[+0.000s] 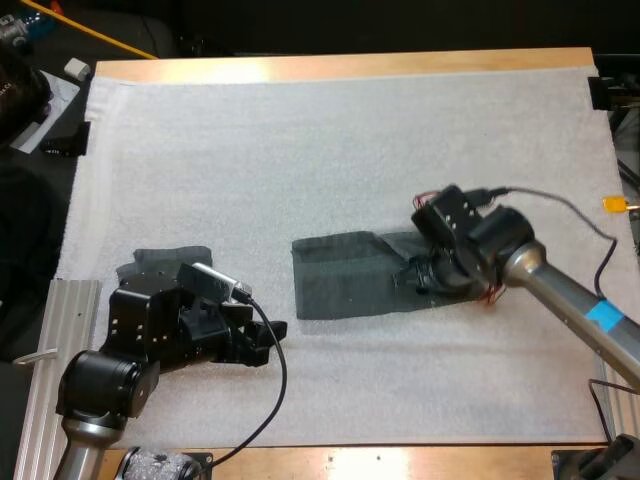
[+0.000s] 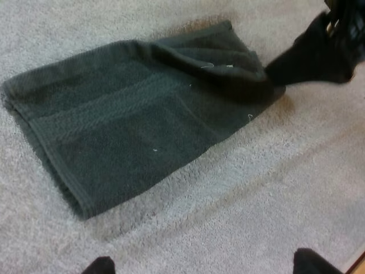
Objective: Pick towel from pile, fold and stack
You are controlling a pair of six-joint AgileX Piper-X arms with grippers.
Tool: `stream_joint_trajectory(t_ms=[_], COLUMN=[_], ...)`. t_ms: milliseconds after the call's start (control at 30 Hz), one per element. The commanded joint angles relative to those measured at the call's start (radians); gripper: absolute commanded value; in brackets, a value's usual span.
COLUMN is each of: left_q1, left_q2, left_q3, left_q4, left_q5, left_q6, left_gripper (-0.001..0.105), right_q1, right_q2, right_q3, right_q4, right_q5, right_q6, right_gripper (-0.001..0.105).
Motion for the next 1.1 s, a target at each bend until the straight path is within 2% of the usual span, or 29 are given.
stream_joint_trajectory(t_ms=[0, 167, 233, 433, 567, 1000, 1067], left_q1=[-0.004, -0.002, -0.002, -0.002, -0.001, -0.001, -0.002], left_q2=[0.007, 0.01, 0.007, 0.008, 0.008, 0.008, 0.009], left_q3=[-0.002, -0.004, -0.006, -0.006, -0.006, -0.006, -0.005], left_q4=[-0.009, 0.001, 0.003, 0.001, 0.001, 0.003, 0.003], left_q5=[0.005, 0.009, 0.002, 0.008, 0.015, 0.033, 0.031], left_q6=[-0.004, -0.002, -0.003, -0.003, -0.004, -0.008, -0.001], left_gripper=[0.06, 0.06, 0.06, 0.06, 0.06, 0.06, 0.06], right_q1=[0.006, -0.013, -0.001, -0.075, -0.112, -0.117, -0.117], right_q2=[-0.021, -0.027, -0.014, 0.022, 0.053, 0.163, 0.15], right_q3=[0.092, 0.208, 0.177, 0.211, 0.214, 0.212, 0.21], right_q4=[-0.082, -0.225, -0.177, -0.254, -0.286, -0.389, -0.376], right_q5=[-0.06, -0.12, -0.081, -0.158, -0.199, -0.186, -0.181], right_q6=[0.005, 0.028, 0.027, 0.097, 0.11, 0.168, 0.162], right_gripper=[0.061, 0.061, 0.06, 0.06, 0.06, 0.053, 0.049])
